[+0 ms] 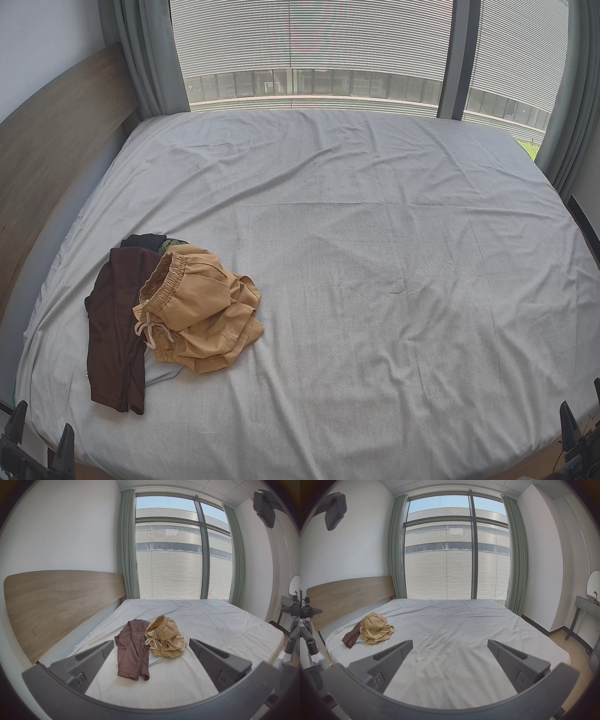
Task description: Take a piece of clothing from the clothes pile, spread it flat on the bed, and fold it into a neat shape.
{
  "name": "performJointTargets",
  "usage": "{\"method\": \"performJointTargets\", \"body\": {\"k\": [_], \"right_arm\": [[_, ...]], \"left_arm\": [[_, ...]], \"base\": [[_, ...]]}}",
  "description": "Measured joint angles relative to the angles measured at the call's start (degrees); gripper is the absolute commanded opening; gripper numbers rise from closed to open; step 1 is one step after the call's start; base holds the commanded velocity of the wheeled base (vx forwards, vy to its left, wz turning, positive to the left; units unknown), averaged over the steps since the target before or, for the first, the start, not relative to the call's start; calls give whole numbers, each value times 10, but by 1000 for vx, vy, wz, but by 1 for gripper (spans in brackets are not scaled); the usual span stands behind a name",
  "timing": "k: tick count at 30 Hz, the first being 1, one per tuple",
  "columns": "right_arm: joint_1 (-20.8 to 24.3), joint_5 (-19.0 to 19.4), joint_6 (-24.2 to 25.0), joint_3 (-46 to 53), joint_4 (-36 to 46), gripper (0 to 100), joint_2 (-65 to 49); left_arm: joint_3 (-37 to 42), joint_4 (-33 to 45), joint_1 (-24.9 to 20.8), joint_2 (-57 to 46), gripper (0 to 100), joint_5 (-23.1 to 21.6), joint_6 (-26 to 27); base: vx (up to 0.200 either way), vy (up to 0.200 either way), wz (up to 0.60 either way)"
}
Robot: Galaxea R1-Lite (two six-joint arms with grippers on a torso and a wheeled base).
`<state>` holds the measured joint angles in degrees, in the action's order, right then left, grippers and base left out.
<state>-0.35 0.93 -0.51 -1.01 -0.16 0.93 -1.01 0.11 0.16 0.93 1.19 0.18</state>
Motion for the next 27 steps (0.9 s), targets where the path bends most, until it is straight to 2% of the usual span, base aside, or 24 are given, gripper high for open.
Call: {"method": "performJointTargets", "body": {"k": [27], "right_arm": [[0, 0, -4, 0, 0, 100, 0]], "left_arm": [[0, -1, 0, 0, 100, -11, -5]], "base": [[0, 0, 0]]}}
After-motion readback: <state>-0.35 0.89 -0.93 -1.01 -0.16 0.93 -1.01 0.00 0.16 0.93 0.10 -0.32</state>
